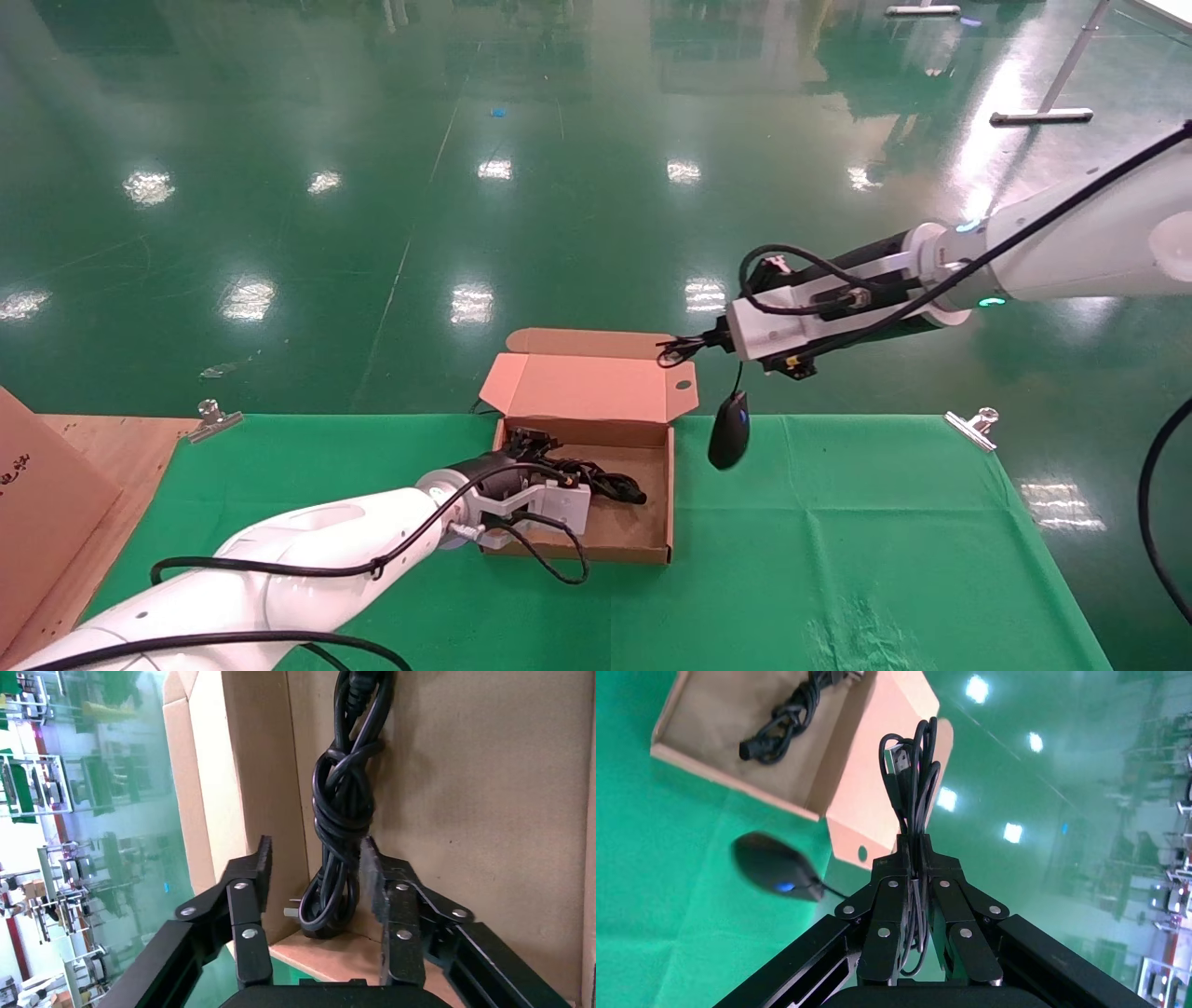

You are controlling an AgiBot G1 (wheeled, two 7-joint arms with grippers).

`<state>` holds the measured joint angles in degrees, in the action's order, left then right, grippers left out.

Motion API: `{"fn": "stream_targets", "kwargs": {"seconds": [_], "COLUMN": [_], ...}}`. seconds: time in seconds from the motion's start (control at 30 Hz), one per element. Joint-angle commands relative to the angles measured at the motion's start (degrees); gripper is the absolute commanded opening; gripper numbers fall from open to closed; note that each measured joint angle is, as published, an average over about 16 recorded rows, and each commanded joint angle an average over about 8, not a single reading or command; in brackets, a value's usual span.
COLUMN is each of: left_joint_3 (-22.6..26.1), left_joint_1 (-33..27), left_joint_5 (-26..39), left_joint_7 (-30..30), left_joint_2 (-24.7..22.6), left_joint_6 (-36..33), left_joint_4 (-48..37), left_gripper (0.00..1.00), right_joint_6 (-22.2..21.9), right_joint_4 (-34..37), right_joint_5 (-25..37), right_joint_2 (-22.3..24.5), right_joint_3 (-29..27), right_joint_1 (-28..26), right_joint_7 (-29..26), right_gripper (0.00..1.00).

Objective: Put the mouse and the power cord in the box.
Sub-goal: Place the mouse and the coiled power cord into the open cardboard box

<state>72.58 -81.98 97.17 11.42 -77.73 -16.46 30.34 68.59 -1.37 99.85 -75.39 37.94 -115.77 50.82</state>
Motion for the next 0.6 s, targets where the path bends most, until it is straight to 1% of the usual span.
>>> {"fn": "stream_targets", "kwargs": {"seconds": [0.03, 0.13, 0.23, 0.33, 0.43, 0.6], "left_joint_3": [0.84, -0.40, -2.61, -5.39, -8.14, -12.25], "left_joint_1": [-0.21, -1.31, -2.29, -2.61, -2.22, 0.02], "left_joint_5": [-0.37, -3.76, -7.85, -12.39, -16.60, -22.74], "left_joint_7": [-0.74, -1.68, -1.54, -0.91, -0.01, 1.15], "left_joint_2": [-0.18, 1.44, 5.26, 11.38, 18.55, 29.22], "left_joint_6": [0.11, -1.66, -4.18, -7.18, -9.74, -12.07], "left_joint_4": [0.01, 0.97, 3.39, 7.67, 12.66, 18.88], "left_gripper": [1.00, 1.00, 1.00, 1.00, 1.00, 1.00], "right_joint_6": [0.14, 0.55, 0.81, 0.37, -0.83, -5.19], "right_joint_4": [0.15, -0.56, -2.23, -5.50, -10.64, -22.17], "right_joint_5": [-0.01, -0.06, 0.01, 0.24, 0.37, -0.78], "right_joint_2": [-0.44, -1.38, -2.20, -2.83, -3.30, -3.70], "right_joint_3": [-0.01, 0.01, 0.25, 1.05, 2.79, 8.40], "right_joint_1": [-0.18, -0.11, 0.57, 2.25, 4.89, 10.14], "right_joint_7": [-0.18, -0.67, -1.59, -3.52, -6.63, -13.87], "right_gripper": [0.00, 0.00, 0.00, 0.00, 0.00, 0.00]}}
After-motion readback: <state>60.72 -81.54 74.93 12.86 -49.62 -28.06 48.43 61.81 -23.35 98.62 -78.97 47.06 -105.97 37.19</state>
